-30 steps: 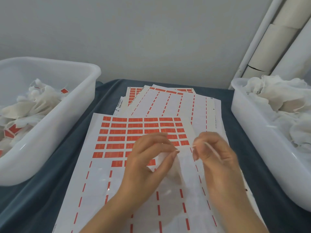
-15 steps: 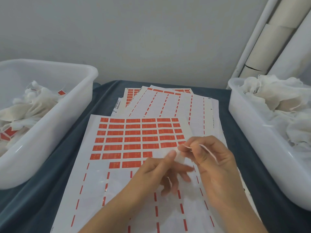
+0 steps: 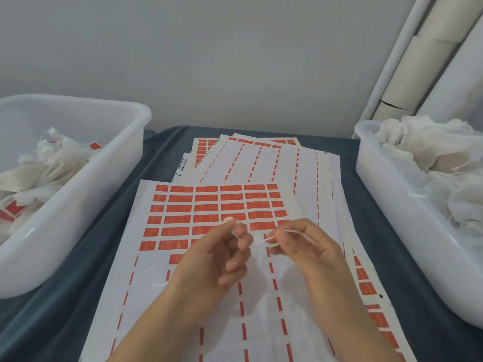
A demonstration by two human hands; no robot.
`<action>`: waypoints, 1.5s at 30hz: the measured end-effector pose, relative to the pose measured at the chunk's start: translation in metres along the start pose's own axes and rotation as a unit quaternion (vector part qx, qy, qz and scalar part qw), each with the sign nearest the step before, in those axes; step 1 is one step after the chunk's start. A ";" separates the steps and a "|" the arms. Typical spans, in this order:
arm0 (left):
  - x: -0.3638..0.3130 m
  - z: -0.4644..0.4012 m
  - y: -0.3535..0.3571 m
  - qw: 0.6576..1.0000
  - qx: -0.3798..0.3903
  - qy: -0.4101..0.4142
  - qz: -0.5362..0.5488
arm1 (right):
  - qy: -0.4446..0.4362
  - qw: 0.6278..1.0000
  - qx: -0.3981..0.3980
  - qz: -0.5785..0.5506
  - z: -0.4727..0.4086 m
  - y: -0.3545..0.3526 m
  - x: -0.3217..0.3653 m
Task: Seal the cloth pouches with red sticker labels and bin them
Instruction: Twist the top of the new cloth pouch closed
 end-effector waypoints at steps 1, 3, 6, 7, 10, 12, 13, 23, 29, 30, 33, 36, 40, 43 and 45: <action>0.001 0.001 0.002 0.999 0.009 -0.010 -0.037 | -0.006 1.000 -0.016 0.008 0.000 -0.002 -0.001; 0.005 0.002 0.005 0.993 0.026 -0.035 -0.112 | -0.025 0.999 -0.016 0.036 0.000 -0.001 -0.001; 0.009 0.003 0.010 0.976 0.043 -0.063 -0.202 | -0.039 0.994 0.029 0.093 0.001 0.008 -0.004; 0.009 0.003 0.011 0.972 0.047 -0.070 -0.220 | -0.036 0.992 0.046 0.109 0.001 0.011 -0.006; 0.010 0.003 0.013 0.961 0.057 -0.073 -0.262 | -0.033 0.989 0.081 0.115 0.002 0.017 -0.010; 0.010 0.002 0.013 0.954 0.058 -0.073 -0.285 | -0.042 0.990 0.074 0.116 0.002 0.017 -0.009; 0.010 0.002 0.012 0.950 0.061 -0.073 -0.298 | -0.045 0.990 0.065 0.118 0.002 0.016 -0.007; 0.001 0.002 0.011 0.900 0.062 0.070 -0.426 | -0.005 0.985 -0.035 0.168 -0.004 0.001 -0.012; 0.006 0.005 0.015 0.895 0.131 0.044 -0.424 | -0.017 0.989 0.017 0.147 -0.001 0.011 -0.014; 0.006 0.005 0.015 0.894 0.135 0.038 -0.426 | -0.015 0.989 0.010 0.150 -0.001 0.011 -0.014; 0.005 0.002 0.012 0.877 0.113 0.066 -0.463 | -0.007 0.987 -0.034 0.155 -0.003 0.006 -0.014; 0.001 -0.001 0.008 0.847 0.079 0.129 -0.509 | 0.019 0.989 -0.067 0.131 -0.005 -0.002 -0.016; 0.000 0.002 0.012 0.858 0.090 0.158 -0.481 | 0.060 0.994 -0.059 0.070 -0.008 -0.005 -0.017; 0.000 0.003 0.013 0.860 0.085 0.161 -0.477 | 0.077 0.995 -0.026 0.056 -0.009 -0.004 -0.017; 0.000 0.003 0.012 0.853 0.079 0.164 -0.489 | 0.073 0.995 -0.019 0.068 -0.009 -0.004 -0.017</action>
Point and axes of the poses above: each hand's wrist, its own z-axis away from the middle knuckle, its own y-axis out of the palm, x = y × z, the point moved 5 cm from there along -z, towards the middle knuckle, and after that the axes turned 7 degrees about y, right-handed, at the moved point
